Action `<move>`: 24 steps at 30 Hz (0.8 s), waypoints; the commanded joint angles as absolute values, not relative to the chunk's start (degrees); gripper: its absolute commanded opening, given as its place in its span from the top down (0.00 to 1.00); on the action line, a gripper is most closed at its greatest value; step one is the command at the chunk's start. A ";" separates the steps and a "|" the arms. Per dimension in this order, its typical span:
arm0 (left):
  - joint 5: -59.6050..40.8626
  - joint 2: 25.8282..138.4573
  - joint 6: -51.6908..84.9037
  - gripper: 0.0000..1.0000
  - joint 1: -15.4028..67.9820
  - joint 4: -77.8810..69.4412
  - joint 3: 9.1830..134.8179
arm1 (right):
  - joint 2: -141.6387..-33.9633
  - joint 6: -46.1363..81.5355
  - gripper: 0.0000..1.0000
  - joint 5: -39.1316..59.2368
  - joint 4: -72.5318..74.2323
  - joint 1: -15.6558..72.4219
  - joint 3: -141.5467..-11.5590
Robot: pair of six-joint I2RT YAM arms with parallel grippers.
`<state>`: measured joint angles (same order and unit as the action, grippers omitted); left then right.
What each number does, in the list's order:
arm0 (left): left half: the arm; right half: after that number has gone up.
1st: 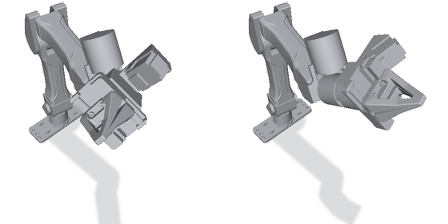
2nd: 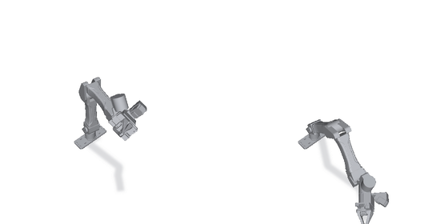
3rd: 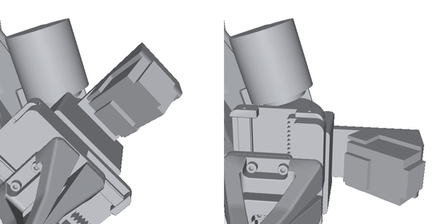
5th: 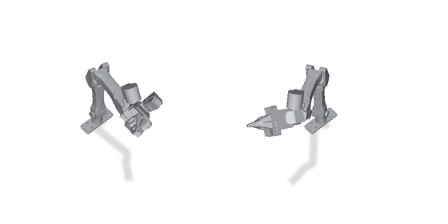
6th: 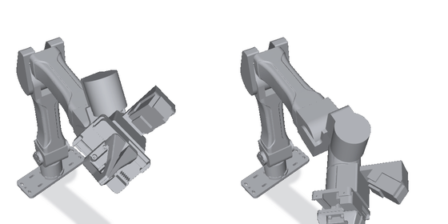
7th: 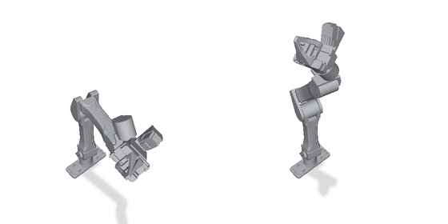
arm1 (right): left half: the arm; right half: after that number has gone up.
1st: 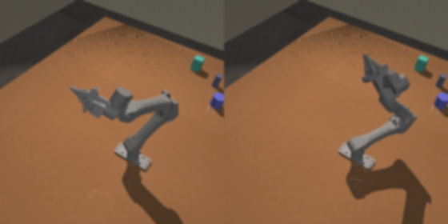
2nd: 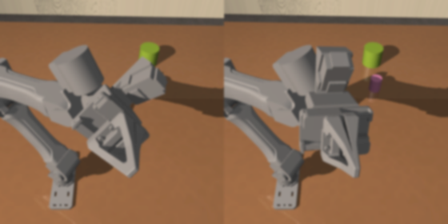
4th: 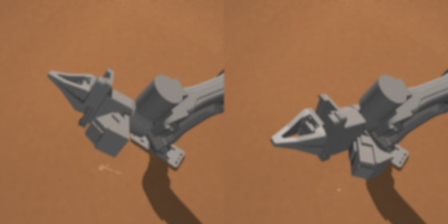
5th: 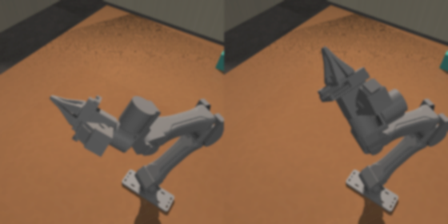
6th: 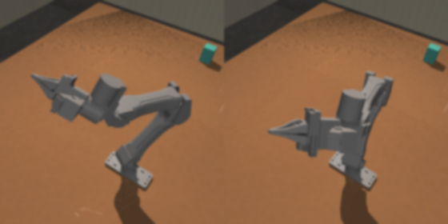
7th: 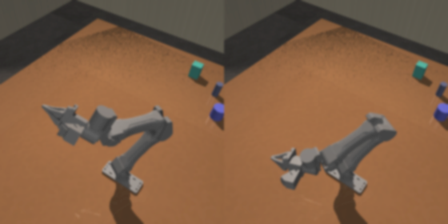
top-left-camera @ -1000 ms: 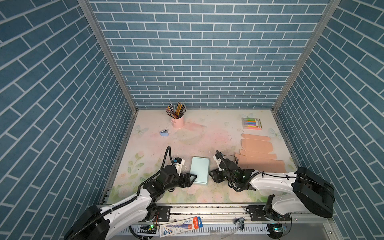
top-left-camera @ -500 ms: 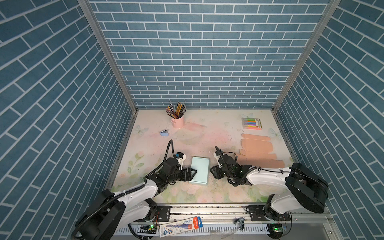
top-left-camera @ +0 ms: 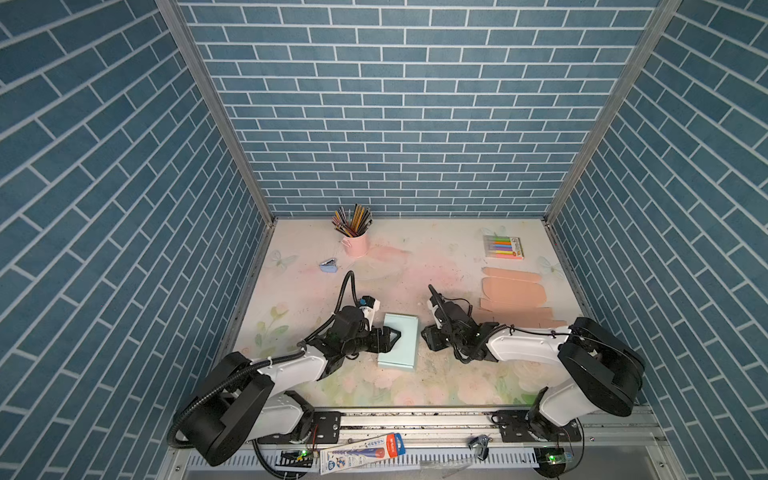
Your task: Fold the paper box
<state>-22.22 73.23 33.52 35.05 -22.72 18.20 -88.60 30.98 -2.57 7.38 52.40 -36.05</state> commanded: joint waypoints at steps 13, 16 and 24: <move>-23.74 77.58 31.90 0.19 34.59 -26.86 20.28 | -94.44 28.80 0.47 -0.91 8.67 51.74 -39.63; -24.32 78.18 32.04 0.19 34.63 -27.53 20.36 | -94.64 29.18 0.47 -0.17 9.23 51.93 -39.82; -25.13 78.57 32.25 0.19 34.67 -28.19 20.74 | -94.44 29.62 0.47 1.51 10.37 53.56 -41.11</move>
<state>-22.24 78.32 32.53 34.72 -25.26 19.27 -93.25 29.54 -2.33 9.50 51.92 -39.57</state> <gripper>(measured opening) 0.809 0.532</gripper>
